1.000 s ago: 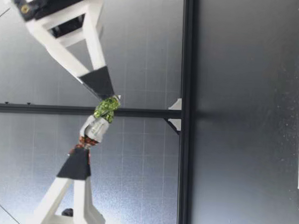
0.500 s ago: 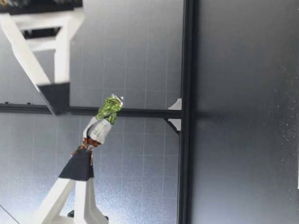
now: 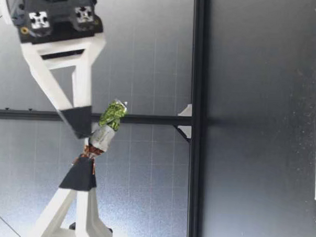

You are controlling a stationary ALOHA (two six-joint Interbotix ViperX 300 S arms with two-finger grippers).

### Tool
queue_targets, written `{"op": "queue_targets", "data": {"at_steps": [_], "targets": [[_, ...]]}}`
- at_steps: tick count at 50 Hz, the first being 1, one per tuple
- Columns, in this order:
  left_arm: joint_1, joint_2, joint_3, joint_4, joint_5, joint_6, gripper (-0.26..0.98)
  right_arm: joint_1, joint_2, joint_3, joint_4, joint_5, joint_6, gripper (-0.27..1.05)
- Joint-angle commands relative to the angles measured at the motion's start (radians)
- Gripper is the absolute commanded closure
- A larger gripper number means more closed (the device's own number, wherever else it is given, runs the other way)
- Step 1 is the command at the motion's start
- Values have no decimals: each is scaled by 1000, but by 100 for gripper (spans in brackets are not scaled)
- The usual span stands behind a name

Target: Pick up the candy and unwrap it.

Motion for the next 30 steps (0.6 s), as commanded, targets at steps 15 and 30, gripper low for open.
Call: {"op": "queue_targets", "data": {"at_steps": [15, 30], "targets": [[2, -21, -23, 2, -9, -2, 90, -6, -12, -28, 2, 21, 8, 53], [2, -28, -11, 15, -11, 17, 90, -6, -31, -32, 3, 60, 43, 94]]}}
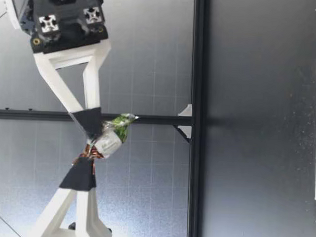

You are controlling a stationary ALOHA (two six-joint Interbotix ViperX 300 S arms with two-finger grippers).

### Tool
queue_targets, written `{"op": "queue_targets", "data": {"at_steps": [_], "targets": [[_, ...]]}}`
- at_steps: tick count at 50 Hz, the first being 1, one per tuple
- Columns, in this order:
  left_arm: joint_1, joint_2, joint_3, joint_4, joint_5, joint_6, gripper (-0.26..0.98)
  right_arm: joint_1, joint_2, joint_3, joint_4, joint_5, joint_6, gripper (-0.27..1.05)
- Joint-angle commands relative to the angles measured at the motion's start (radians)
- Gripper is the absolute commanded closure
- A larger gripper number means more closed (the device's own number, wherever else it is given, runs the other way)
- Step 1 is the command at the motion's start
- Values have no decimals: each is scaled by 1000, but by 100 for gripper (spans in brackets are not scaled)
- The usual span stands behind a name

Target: Pick up the candy and unwrap it.

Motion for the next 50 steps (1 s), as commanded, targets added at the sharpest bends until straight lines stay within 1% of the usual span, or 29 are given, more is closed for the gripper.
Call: {"op": "queue_targets", "data": {"at_steps": [1, 7, 12, 18, 23, 27, 31, 33, 34, 44, 50], "targets": [[0, -25, -9, 20, -12, 3, 90, -8, -34, -18, 3, -3, 11, 95], [2, -25, 3, 49, -15, 2, 90, -8, -38, -17, 2, -3, 21, 96], [0, -25, 12, 60, -14, 2, 88, -8, -34, -18, 3, -3, 21, 96], [0, -25, 20, 63, -8, 0, 79, -8, -32, -21, 2, -3, 21, 96], [0, -25, 21, 61, -3, -3, 64, -8, -34, -25, 3, -3, 23, 96], [0, -23, 18, 58, 2, -14, 46, -8, -32, -28, 3, 0, 23, 96], [0, -20, 14, 48, 11, -23, 24, -8, -31, -29, 3, 3, 26, 96], [0, -17, 9, 41, 20, -26, 17, -8, -29, -31, 3, 3, 31, 96], [0, -14, 8, 38, 23, -28, 16, -8, -28, -32, 5, 3, 34, 96], [2, 25, -32, -14, 34, -18, 16, -6, -18, -37, 3, 3, 84, 96], [2, 49, -63, -25, 32, -17, 16, 0, -14, -34, 3, 3, 95, 96]]}}
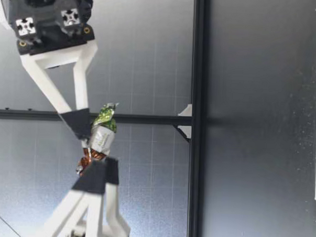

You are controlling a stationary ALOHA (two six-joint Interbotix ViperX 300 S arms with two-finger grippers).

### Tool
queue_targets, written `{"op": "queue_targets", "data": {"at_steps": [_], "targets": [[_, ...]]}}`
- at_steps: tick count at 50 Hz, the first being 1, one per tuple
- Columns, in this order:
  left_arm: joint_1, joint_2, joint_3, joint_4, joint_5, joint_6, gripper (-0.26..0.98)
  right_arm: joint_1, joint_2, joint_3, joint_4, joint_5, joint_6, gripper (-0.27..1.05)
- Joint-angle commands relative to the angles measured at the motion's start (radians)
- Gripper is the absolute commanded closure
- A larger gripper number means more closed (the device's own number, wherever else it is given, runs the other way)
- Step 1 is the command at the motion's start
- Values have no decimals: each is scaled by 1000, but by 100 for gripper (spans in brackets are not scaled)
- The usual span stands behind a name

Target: Pick up the candy and unwrap it.

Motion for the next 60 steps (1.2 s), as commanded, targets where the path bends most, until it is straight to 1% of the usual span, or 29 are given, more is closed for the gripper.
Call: {"op": "queue_targets", "data": {"at_steps": [1, 8, 14, 26, 32, 36, 51, 55, 60], "targets": [[3, 5, -40, -6, -6, 2, 16, 3, -8, -25, 2, -5, 2, 96], [9, 21, -60, -8, -11, 5, 16, 15, -8, -23, 2, -3, 2, 96], [29, 34, -61, -20, -11, 3, 16, 28, -12, -23, 2, -2, 3, 96], [63, 60, -46, -38, -12, 3, 17, 46, -26, -20, 2, 8, 5, 96], [66, 80, -37, -64, -12, 3, 17, 46, -41, -17, 2, 11, 5, 96], [66, 83, -37, -69, -11, 3, 17, 46, -46, -14, 2, 11, 3, 96], [66, 75, -32, -69, -5, 17, 17, 14, -41, -5, 3, 23, 5, 96], [66, 71, -23, -63, -5, 21, 17, 5, -44, -2, 5, 29, 5, 96], [66, 51, 0, -37, -6, 21, 18, 0, -49, 2, 5, 38, 5, 96]]}}
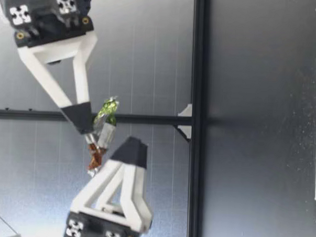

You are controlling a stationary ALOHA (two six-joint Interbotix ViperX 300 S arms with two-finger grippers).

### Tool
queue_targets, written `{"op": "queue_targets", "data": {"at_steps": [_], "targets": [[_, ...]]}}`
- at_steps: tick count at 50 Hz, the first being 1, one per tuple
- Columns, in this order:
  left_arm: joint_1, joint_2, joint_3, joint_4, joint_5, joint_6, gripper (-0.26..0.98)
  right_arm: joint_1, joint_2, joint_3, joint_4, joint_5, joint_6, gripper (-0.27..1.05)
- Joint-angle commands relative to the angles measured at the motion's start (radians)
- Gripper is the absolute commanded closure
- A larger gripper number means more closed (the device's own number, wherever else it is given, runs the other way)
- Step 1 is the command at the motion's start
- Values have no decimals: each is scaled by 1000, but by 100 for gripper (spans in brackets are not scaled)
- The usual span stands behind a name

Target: Pick up the candy and unwrap it.

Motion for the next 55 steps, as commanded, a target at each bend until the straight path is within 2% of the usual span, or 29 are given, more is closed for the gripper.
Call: {"op": "queue_targets", "data": {"at_steps": [1, 8, 17, 26, 46, 50, 55], "targets": [[3, -41, 5, 25, -5, 2, 18, -9, -29, -8, 2, 6, -2, 96], [0, -107, 43, 64, -28, 23, 24, -12, -29, 2, 3, 12, -2, 96], [0, -178, 75, 64, -38, 57, 56, -11, -25, 2, 9, 12, -2, 96], [-9, -186, 86, 71, -43, 58, 73, -11, -21, 6, 9, 12, -3, 95], [-17, -189, 78, 72, -52, 58, 75, -11, -32, 26, 9, 12, -5, 93], [-17, -193, 80, 72, -52, 58, 75, -11, -32, 32, 9, 12, -5, 86], [-15, -201, 84, 72, -52, 58, 75, -11, -37, 40, 9, 8, -5, 69]]}}
